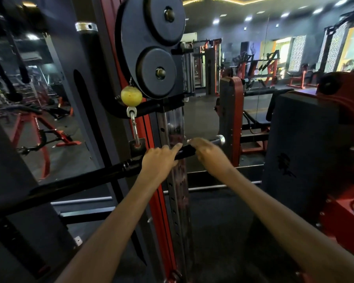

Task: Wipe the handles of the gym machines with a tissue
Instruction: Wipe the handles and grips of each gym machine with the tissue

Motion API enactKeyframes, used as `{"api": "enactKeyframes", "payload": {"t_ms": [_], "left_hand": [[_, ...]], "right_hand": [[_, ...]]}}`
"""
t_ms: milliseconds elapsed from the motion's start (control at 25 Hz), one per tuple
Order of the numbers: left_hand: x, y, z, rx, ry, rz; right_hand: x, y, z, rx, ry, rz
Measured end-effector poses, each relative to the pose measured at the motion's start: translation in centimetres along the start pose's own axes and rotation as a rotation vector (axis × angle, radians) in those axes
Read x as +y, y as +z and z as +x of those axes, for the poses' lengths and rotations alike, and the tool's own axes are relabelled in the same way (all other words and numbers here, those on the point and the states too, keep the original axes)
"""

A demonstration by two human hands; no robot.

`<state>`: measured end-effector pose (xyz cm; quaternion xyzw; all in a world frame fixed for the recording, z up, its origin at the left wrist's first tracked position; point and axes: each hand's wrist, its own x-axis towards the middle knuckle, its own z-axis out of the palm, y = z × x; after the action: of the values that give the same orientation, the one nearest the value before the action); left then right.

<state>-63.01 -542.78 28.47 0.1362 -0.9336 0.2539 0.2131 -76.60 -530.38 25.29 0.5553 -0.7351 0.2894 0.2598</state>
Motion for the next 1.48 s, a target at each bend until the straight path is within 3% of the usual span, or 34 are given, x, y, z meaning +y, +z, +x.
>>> {"api": "enactKeyframes", "payload": {"t_ms": [160, 200, 280, 360, 520, 560, 640, 720, 840, 880, 1000, 1040, 1160, 1200, 1320, 1360, 1480], "left_hand": [[0.4, -0.1, -0.3, -0.017, 0.011, 0.011], [0.5, 0.0, -0.4, -0.021, 0.009, 0.011], [0.6, 0.1, -0.4, -0.012, 0.007, 0.016], [0.5, 0.1, -0.2, 0.009, 0.008, 0.005], [0.8, -0.3, -0.3, 0.026, 0.009, -0.048], [0.9, -0.3, -0.3, 0.026, 0.004, -0.058], [0.9, -0.4, -0.2, 0.039, -0.012, -0.071], [0.7, -0.6, 0.0, 0.042, -0.019, -0.076], [0.8, -0.8, -0.1, 0.022, -0.017, -0.087], [1.0, -0.8, -0.3, 0.019, -0.017, -0.092], [1.3, -0.8, 0.0, 0.02, -0.026, -0.08], [1.3, -0.8, 0.1, 0.019, -0.03, -0.081], [1.4, -1.0, 0.1, 0.018, -0.035, -0.079], [1.5, -1.0, -0.1, 0.016, -0.035, -0.081], [1.5, -0.8, -0.2, 0.009, -0.033, -0.08], [1.4, -0.8, -0.1, 0.006, -0.025, -0.089], [1.2, -1.0, -0.1, 0.01, 0.022, -0.088]], "right_hand": [[4.3, -2.7, 2.2, -0.069, 0.592, -0.045], [3.1, -2.6, 2.6, -0.104, 0.593, -0.031], [-0.1, -2.0, 2.7, -0.186, 0.393, 0.092], [-0.5, -2.0, 1.9, -0.154, 0.249, 0.136], [2.1, -1.0, -1.7, 0.249, 0.55, 0.102], [0.7, -0.1, -2.4, 0.265, 0.52, 0.109], [-2.2, 1.5, -3.9, 0.192, 0.195, 0.101], [-0.2, 1.6, -4.6, 0.205, -0.012, -0.005], [2.4, 0.9, -4.6, 0.399, 0.526, 0.175], [1.2, 1.2, -4.5, 0.404, 0.523, 0.166], [-0.8, 3.0, -5.7, 0.241, -0.01, 0.037], [0.0, 2.5, -5.3, 0.233, -0.044, 0.028], [0.5, 1.7, -4.0, 0.434, 0.554, 0.299], [-0.6, 1.7, -3.8, 0.433, 0.576, 0.306], [-2.3, 3.3, -5.4, 0.303, 0.151, 0.087], [-1.9, 2.6, -5.1, 0.37, 0.213, 0.144], [0.2, 0.6, -1.7, 0.609, 1.049, 0.784]]}}
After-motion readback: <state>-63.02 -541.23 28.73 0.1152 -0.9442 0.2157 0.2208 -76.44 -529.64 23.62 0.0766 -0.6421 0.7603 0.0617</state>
